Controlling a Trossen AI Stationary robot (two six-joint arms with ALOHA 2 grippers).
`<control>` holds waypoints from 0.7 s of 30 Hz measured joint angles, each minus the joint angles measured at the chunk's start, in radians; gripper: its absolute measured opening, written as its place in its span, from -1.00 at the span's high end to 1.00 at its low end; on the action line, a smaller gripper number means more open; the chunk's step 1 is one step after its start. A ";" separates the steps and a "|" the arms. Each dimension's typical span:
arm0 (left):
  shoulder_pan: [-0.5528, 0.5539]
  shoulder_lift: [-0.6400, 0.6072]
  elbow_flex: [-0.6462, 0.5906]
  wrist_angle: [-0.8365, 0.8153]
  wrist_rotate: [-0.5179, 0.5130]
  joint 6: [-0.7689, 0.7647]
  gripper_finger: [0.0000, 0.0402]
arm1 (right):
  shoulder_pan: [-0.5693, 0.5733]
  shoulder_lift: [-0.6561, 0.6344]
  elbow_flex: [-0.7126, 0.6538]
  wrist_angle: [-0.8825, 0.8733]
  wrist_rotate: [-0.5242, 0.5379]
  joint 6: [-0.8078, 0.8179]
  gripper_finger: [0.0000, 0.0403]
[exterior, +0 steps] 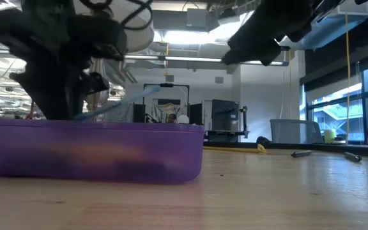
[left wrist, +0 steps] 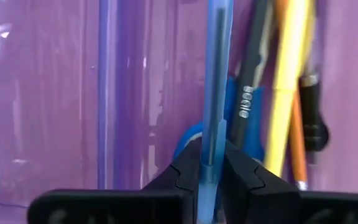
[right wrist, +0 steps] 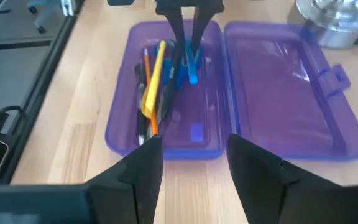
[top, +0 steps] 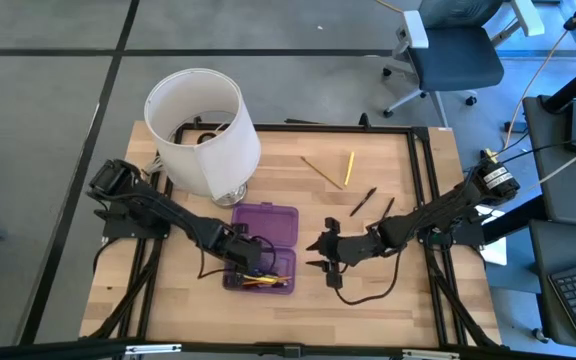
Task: Pick & place school supplies into a supply box
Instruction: Put the blue pen into the purple supply box
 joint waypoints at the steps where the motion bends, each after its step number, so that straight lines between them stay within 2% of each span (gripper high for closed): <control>1: 0.004 0.007 0.000 -0.001 0.000 -0.001 0.86 | 0.000 0.000 0.000 -0.011 0.000 0.016 0.10; 9: 0.033 0.047 0.000 0.001 0.058 -0.025 0.84 | 0.000 0.000 0.000 -0.096 0.002 0.096 0.10; 16: 0.037 0.047 0.000 0.000 0.055 -0.077 0.66 | -0.003 0.000 0.000 -0.181 0.002 0.214 0.10; 21: 0.037 0.047 0.000 0.004 0.054 -0.027 0.55 | -0.013 -0.004 0.000 -0.288 0.009 0.269 0.10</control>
